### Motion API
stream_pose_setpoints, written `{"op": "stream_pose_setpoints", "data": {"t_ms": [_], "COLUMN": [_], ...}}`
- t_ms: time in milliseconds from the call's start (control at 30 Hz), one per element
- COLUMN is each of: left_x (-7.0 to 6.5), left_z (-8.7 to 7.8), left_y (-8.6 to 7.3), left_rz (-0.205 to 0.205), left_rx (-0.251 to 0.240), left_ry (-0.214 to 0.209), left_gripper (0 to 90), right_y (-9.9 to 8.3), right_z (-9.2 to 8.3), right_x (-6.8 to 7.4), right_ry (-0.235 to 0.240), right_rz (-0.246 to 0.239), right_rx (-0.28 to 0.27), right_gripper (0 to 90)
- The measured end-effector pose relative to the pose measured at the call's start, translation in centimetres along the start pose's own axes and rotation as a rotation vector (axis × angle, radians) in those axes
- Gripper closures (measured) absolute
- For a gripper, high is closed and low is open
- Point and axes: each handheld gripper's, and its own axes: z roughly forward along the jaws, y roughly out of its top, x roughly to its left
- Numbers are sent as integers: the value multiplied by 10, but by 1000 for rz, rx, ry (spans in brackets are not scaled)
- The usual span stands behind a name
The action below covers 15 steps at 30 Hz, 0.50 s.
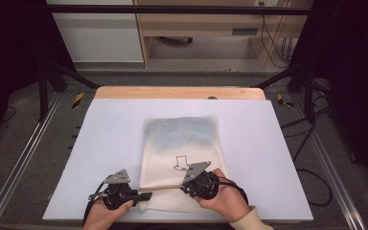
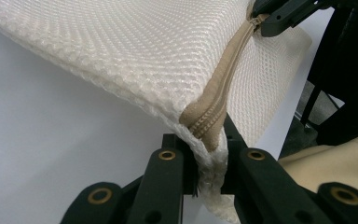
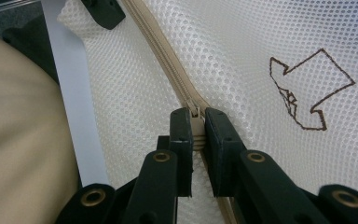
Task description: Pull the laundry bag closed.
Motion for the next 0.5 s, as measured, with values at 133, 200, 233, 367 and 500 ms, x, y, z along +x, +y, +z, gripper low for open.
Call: {"op": "stream_pose_setpoints", "data": {"t_ms": [133, 200, 233, 367, 500], "left_x": [1, 0, 0, -1, -1], "left_z": [0, 0, 0, -1, -1], "left_y": [0, 0, 0, 1, 1], "left_rz": [-3, -2, -1, 6, 4], "left_rx": [0, 0, -1, 0, 0], "left_ry": [-5, -5, -5, 0, -4], "left_gripper": [829, 829, 829, 828, 828], "right_y": [-1, -2, -2, -4, -6], "right_z": [0, 0, 0, -1, -2], "right_x": [1, 1, 0, 2, 2], "right_ry": [3, 3, 4, -1, 1], "right_rz": [9, 12, 11, 15, 21], "right_rx": [-3, -5, -6, -6, -7], "right_gripper": [822, 822, 822, 822, 822]}}
